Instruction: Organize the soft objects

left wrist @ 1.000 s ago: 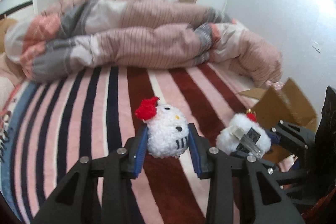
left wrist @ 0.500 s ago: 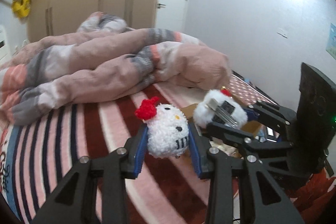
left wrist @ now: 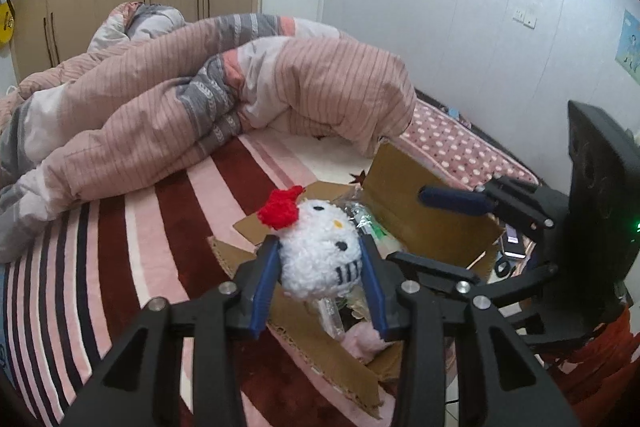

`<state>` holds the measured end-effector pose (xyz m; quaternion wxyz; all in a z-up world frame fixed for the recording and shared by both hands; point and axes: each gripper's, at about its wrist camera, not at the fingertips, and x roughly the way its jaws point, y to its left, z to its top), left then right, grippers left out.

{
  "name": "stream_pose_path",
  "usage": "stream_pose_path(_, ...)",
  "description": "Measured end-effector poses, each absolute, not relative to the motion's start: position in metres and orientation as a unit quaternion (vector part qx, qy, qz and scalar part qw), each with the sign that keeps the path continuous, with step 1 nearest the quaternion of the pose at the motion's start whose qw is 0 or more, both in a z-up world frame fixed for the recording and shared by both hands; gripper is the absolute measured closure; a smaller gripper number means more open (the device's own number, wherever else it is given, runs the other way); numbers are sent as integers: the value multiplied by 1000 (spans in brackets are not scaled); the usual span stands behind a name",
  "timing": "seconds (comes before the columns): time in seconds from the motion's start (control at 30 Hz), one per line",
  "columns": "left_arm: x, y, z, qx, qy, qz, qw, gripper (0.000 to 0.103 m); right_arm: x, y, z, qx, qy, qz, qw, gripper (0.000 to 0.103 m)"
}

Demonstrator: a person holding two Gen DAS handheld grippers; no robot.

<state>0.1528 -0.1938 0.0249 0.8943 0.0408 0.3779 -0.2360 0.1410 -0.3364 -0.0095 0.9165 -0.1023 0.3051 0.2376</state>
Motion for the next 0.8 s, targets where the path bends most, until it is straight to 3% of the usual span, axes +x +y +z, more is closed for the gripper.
stream_pose_path(0.23, 162, -203, 14, 48, 395, -230, 888, 59, 144, -344, -11, -91, 304, 239, 918, 42)
stream_pose_path(0.3, 161, -203, 14, 49, 394, -230, 888, 43, 144, -345, -11, -89, 305, 239, 918, 42)
stream_pose_path(0.57, 140, -184, 30, 30, 358, -213, 909, 17, 139, -342, -2, -84, 294, 259, 916, 41)
stream_pose_path(0.63, 130, -171, 36, 6, 339, -194, 921, 12, 137, -340, 4, -80, 283, 278, 915, 36)
stream_pose_path(0.7, 120, -158, 41, -14, 321, -172, 931, 3, 135, -338, 10, -74, 270, 292, 914, 23)
stream_pose_path(0.8, 104, -136, 46, -30, 289, -126, 948, 2, 132, -337, 20, -62, 253, 305, 916, 8)
